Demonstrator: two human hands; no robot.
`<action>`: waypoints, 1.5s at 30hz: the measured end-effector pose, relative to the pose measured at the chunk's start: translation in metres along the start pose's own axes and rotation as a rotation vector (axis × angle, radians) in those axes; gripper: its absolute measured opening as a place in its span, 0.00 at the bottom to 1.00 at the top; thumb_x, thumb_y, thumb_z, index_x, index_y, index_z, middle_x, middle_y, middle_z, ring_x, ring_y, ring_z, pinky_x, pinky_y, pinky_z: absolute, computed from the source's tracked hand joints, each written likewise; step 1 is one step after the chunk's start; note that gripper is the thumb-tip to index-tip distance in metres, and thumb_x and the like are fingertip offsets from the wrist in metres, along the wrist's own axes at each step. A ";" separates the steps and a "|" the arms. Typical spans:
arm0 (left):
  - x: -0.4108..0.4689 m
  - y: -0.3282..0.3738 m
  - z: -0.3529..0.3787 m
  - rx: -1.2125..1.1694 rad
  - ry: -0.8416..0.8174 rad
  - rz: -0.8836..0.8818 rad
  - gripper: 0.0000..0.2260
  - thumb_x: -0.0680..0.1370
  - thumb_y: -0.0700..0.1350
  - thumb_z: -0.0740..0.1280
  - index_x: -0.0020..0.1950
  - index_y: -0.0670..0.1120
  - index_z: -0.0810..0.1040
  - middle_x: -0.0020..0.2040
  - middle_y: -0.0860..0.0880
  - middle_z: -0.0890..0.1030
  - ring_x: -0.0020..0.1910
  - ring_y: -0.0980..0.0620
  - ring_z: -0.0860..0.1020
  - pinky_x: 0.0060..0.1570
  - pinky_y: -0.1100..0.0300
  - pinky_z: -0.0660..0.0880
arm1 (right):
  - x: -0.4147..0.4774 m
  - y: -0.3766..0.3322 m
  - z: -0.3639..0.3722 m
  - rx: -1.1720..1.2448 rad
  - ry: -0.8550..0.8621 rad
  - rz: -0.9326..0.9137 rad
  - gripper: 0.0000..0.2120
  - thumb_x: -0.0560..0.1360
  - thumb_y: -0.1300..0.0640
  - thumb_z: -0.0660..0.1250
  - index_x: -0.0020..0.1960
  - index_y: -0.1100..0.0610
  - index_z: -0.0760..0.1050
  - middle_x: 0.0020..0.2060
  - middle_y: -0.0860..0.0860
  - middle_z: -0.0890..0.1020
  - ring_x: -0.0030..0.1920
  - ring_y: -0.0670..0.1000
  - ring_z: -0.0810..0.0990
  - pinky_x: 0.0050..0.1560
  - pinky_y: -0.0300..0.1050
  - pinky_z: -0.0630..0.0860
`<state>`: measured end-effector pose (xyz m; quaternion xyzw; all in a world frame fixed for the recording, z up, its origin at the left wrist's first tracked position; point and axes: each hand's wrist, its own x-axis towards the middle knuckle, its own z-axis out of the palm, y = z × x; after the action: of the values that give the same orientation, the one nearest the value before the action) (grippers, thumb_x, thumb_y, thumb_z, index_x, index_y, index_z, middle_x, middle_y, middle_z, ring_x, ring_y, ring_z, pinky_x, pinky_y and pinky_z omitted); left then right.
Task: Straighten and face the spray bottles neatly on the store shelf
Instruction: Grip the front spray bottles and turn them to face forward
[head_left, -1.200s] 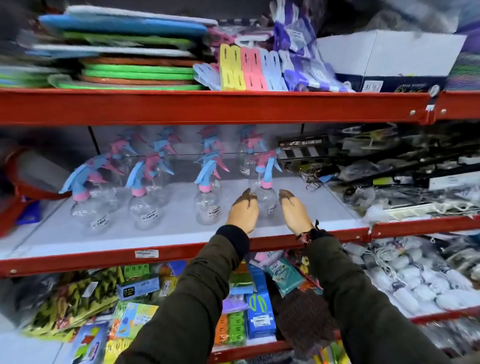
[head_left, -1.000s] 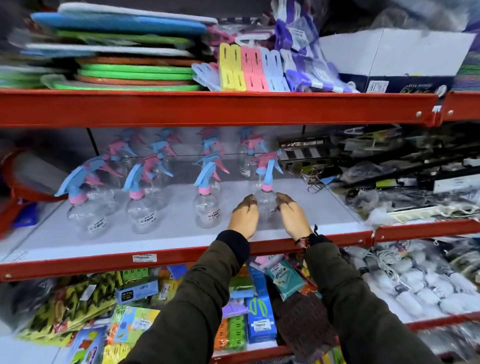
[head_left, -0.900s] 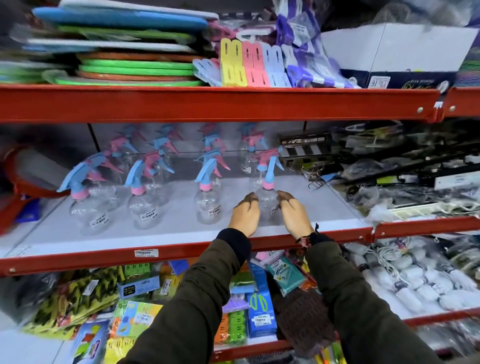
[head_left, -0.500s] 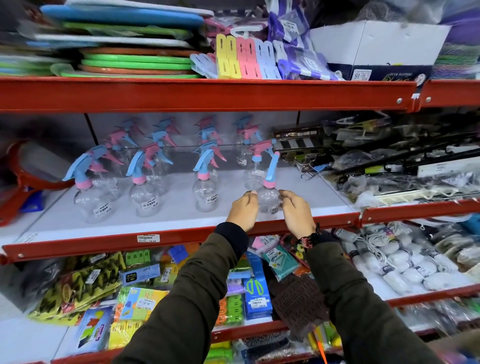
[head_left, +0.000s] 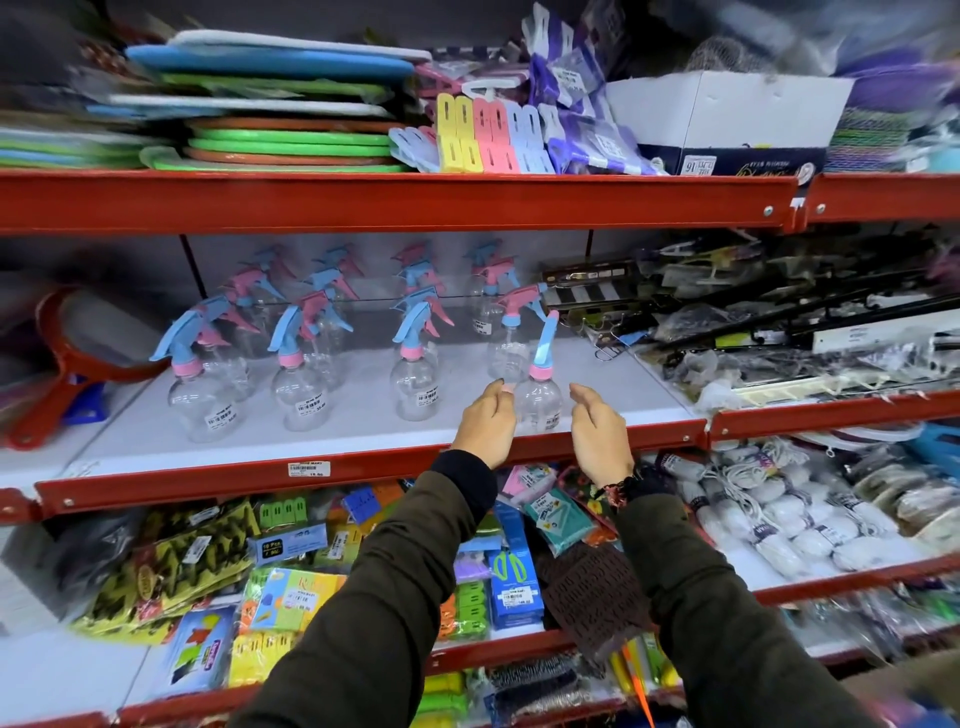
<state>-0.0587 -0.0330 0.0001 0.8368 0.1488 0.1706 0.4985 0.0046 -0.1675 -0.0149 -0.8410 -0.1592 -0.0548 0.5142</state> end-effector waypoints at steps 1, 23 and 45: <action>-0.004 -0.002 -0.003 -0.005 0.023 0.019 0.20 0.82 0.49 0.48 0.68 0.44 0.69 0.69 0.40 0.73 0.68 0.43 0.69 0.60 0.60 0.63 | -0.005 0.000 0.000 0.016 0.035 -0.006 0.21 0.79 0.60 0.54 0.70 0.58 0.70 0.63 0.58 0.80 0.61 0.56 0.78 0.58 0.39 0.68; 0.012 -0.065 -0.120 -0.362 0.224 -0.222 0.24 0.81 0.55 0.48 0.75 0.45 0.62 0.76 0.45 0.63 0.75 0.46 0.61 0.72 0.56 0.56 | 0.009 -0.084 0.130 0.529 -0.342 0.207 0.27 0.81 0.46 0.51 0.77 0.56 0.56 0.78 0.51 0.59 0.78 0.51 0.58 0.79 0.51 0.52; 0.015 -0.078 -0.122 -0.355 0.027 -0.245 0.13 0.77 0.51 0.49 0.49 0.47 0.71 0.66 0.35 0.73 0.65 0.38 0.71 0.70 0.44 0.64 | 0.007 -0.070 0.157 0.552 -0.359 0.298 0.21 0.79 0.53 0.51 0.56 0.71 0.70 0.61 0.66 0.77 0.63 0.65 0.74 0.56 0.47 0.66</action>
<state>-0.1040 0.1046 -0.0126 0.7091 0.2235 0.1438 0.6531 -0.0226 0.0017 -0.0266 -0.6806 -0.1315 0.2144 0.6881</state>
